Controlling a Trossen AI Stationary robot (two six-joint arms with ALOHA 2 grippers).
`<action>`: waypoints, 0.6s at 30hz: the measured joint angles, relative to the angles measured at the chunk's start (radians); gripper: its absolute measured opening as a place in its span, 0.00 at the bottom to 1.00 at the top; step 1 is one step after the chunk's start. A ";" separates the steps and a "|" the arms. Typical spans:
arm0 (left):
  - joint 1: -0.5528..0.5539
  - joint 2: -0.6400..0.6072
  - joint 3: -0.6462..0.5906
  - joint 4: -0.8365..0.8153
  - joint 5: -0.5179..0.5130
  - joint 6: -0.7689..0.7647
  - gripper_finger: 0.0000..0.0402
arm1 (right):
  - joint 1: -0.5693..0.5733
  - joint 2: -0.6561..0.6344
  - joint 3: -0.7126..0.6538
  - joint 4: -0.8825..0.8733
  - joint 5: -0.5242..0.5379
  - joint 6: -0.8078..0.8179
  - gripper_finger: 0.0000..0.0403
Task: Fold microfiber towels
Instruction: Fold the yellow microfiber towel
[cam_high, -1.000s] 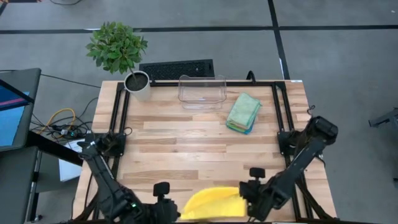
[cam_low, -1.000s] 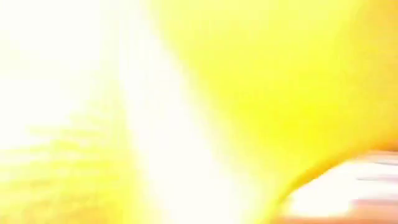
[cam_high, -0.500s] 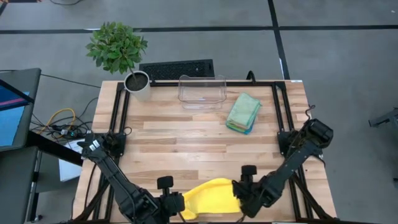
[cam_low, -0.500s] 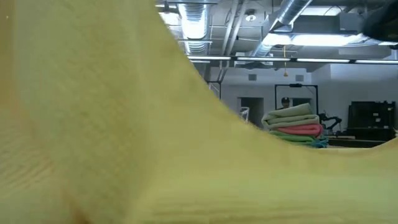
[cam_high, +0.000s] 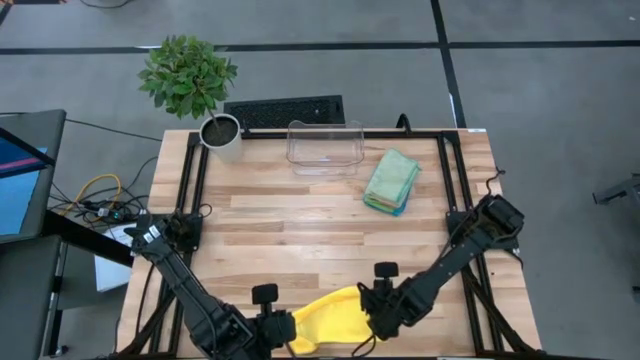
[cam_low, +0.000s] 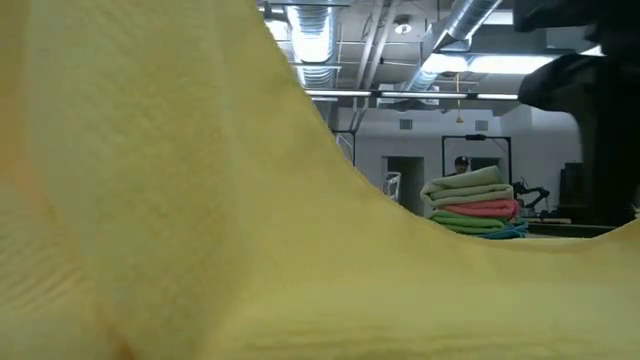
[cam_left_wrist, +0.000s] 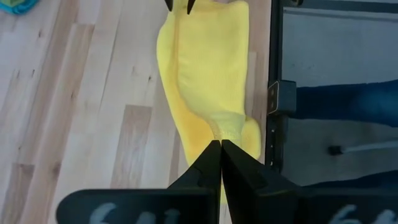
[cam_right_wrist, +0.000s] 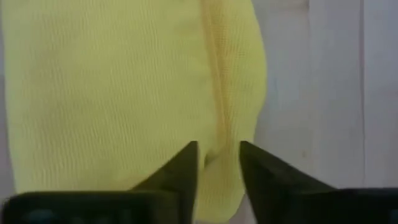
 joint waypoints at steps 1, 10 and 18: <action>0.000 0.000 0.000 0.000 -0.002 0.001 0.00 | 0.002 0.000 0.000 0.000 -0.001 0.000 0.35; 0.000 0.000 0.000 0.000 -0.011 0.002 0.00 | 0.010 0.000 -0.044 0.047 -0.048 -0.019 0.03; -0.001 0.000 0.001 0.000 -0.013 -0.002 0.00 | 0.054 -0.060 0.050 -0.117 0.000 0.019 0.02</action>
